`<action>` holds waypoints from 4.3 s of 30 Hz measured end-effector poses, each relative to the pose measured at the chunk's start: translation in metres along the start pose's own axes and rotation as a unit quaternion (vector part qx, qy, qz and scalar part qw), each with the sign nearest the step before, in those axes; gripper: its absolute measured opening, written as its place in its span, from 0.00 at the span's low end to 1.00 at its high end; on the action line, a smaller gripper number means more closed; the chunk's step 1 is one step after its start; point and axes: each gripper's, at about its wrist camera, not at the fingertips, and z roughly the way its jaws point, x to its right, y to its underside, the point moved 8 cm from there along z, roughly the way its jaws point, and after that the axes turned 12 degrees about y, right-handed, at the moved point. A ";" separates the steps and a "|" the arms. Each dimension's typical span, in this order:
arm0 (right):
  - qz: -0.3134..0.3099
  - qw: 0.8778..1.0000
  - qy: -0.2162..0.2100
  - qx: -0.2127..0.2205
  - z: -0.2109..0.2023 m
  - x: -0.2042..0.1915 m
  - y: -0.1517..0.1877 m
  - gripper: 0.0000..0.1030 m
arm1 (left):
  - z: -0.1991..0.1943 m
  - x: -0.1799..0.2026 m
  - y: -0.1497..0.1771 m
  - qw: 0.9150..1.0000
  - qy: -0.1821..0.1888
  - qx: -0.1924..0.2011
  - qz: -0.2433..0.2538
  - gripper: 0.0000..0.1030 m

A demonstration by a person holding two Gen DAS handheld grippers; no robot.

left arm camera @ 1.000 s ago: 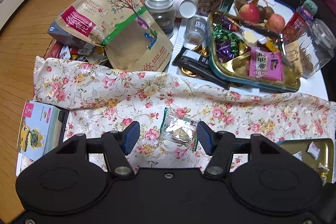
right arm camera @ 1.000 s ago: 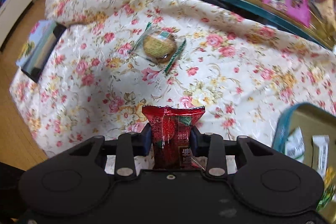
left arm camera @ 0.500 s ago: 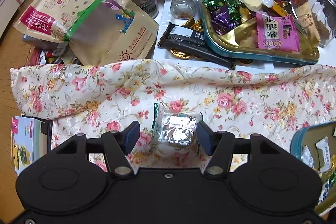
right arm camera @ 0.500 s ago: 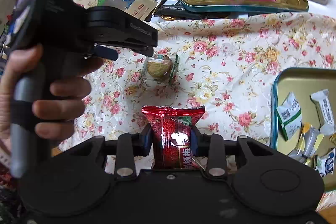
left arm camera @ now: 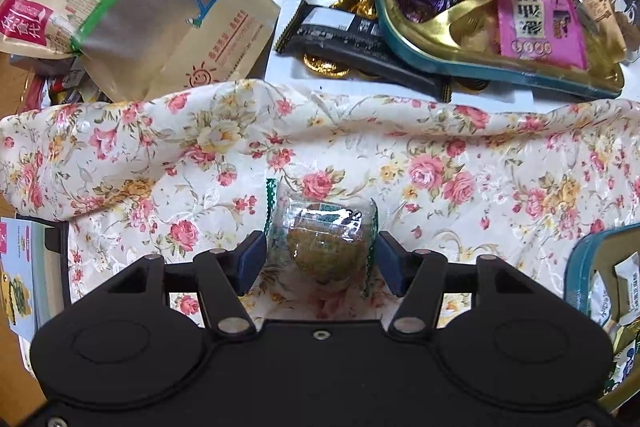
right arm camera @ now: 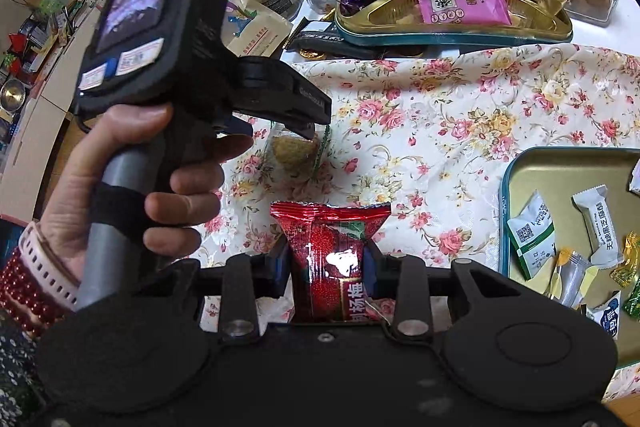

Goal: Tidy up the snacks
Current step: 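Grasp the clear-wrapped round cookie with the left tool while the right tool lifts the red packet, then lift the cookie with the left tool while the right tool holds the red packet, then carry both snacks over the gold tray and open both tools to drop them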

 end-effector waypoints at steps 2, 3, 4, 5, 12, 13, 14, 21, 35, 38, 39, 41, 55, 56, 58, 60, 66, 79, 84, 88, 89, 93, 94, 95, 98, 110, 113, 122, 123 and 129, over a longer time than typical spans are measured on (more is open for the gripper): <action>0.000 1.000 -0.003 -0.001 0.000 -0.001 0.000 0.36 | 0.003 -0.001 0.001 1.000 -0.005 0.000 0.000 0.61; 0.002 1.000 -0.004 -0.001 0.000 -0.002 0.000 0.36 | 0.004 -0.001 0.001 1.000 -0.005 0.000 0.002 0.61; 0.002 1.000 -0.005 -0.001 0.000 -0.002 0.000 0.36 | 0.005 0.000 0.001 1.000 -0.003 0.000 0.005 0.61; 0.002 1.000 -0.005 0.000 0.000 -0.002 0.000 0.36 | 0.006 0.000 0.001 1.000 -0.004 0.000 0.007 0.61; 0.007 1.000 -0.006 0.003 -0.001 -0.002 -0.003 0.36 | 0.019 -0.004 0.002 1.000 -0.008 -0.015 0.006 0.63; 0.007 1.000 -0.006 0.002 -0.002 -0.001 -0.003 0.36 | 0.021 -0.004 0.003 1.000 -0.006 -0.017 0.007 0.63; 0.008 1.000 -0.006 0.002 -0.002 -0.001 -0.003 0.36 | 0.022 -0.004 0.003 1.000 -0.006 -0.018 0.009 0.63; 0.010 1.000 -0.006 0.003 -0.002 -0.001 -0.004 0.36 | 0.026 -0.004 0.002 1.000 -0.011 -0.015 0.013 0.64; 0.023 1.000 -0.012 0.010 -0.008 0.004 -0.009 0.36 | 0.053 -0.007 0.007 1.000 0.007 -0.029 0.000 0.81; 0.026 1.000 -0.012 0.013 -0.009 0.005 -0.010 0.36 | 0.054 -0.013 0.004 0.999 0.015 -0.032 -0.015 0.81; 0.026 1.000 -0.012 0.013 -0.010 0.005 -0.010 0.36 | 0.055 -0.014 0.003 0.999 0.015 -0.033 -0.017 0.81; 0.027 0.999 -0.012 0.012 -0.010 0.006 -0.010 0.36 | 0.056 -0.015 0.003 0.999 0.014 -0.033 -0.017 0.81; 0.033 0.999 -0.005 0.017 -0.012 0.010 -0.013 0.36 | 0.029 -0.025 -0.005 0.997 0.035 -0.017 -0.068 0.50; 0.034 0.999 -0.005 0.018 -0.012 0.010 -0.013 0.36 | 0.026 -0.028 -0.006 0.997 0.037 -0.015 -0.072 0.48; 0.034 0.999 -0.005 0.020 -0.013 0.011 -0.014 0.36 | 0.018 -0.033 -0.009 0.996 0.046 -0.011 -0.080 0.38; 0.035 0.999 -0.004 0.022 -0.014 0.011 -0.014 0.36 | 0.009 -0.037 -0.011 0.995 0.053 -0.008 -0.087 0.29; 0.038 0.999 -0.001 0.021 -0.013 0.010 -0.015 0.36 | -0.004 -0.044 -0.012 0.996 0.047 0.002 -0.074 0.27; 0.034 0.999 0.003 0.010 -0.004 0.005 -0.012 0.36 | 0.024 -0.028 -0.007 0.998 0.013 -0.020 -0.064 0.29; 0.034 0.999 0.001 0.012 -0.004 0.005 -0.014 0.36 | 0.026 -0.029 -0.009 0.998 -0.003 -0.011 -0.063 0.28; 0.038 0.999 0.000 0.016 -0.006 0.008 -0.016 0.36 | 0.010 -0.032 -0.014 0.997 -0.007 0.003 -0.079 0.28; 0.040 0.999 0.001 0.017 -0.006 0.009 -0.016 0.36 | 0.005 -0.031 -0.014 0.997 -0.008 0.006 -0.081 0.28; 0.051 0.998 0.002 0.024 -0.011 0.017 -0.020 0.36 | -0.019 -0.017 -0.015 0.997 -0.016 0.026 -0.067 0.28; 0.055 0.998 0.002 0.027 -0.013 0.020 -0.021 0.36 | -0.025 -0.011 -0.016 0.998 -0.018 0.033 -0.059 0.28; 0.060 0.998 0.003 0.030 -0.015 0.025 -0.023 0.36 | -0.032 -0.005 -0.017 0.998 -0.019 0.039 -0.050 0.28; 0.078 0.996 0.005 0.039 -0.023 0.040 -0.027 0.36 | -0.054 0.016 -0.015 0.998 -0.012 0.058 -0.024 0.28; 0.167 0.981 0.042 0.091 -0.064 0.138 -0.035 0.36 | -0.114 0.127 0.014 0.990 0.059 0.110 0.071 0.28; 0.190 0.974 0.066 0.103 -0.073 0.173 -0.030 0.36 | -0.115 0.158 0.025 0.986 0.069 0.114 0.104 0.28; 0.242 0.956 0.115 0.116 -0.094 0.253 -0.003 0.36 | -0.090 0.227 0.050 0.983 0.099 0.080 0.134 0.28; 0.247 0.955 0.116 0.116 -0.094 0.259 -0.001 0.36 | -0.086 0.234 0.053 0.983 0.100 0.075 0.136 0.28; 0.259 0.949 0.138 0.116 -0.096 0.289 0.014 0.36 | -0.060 0.263 0.067 0.981 0.093 0.048 0.161 0.28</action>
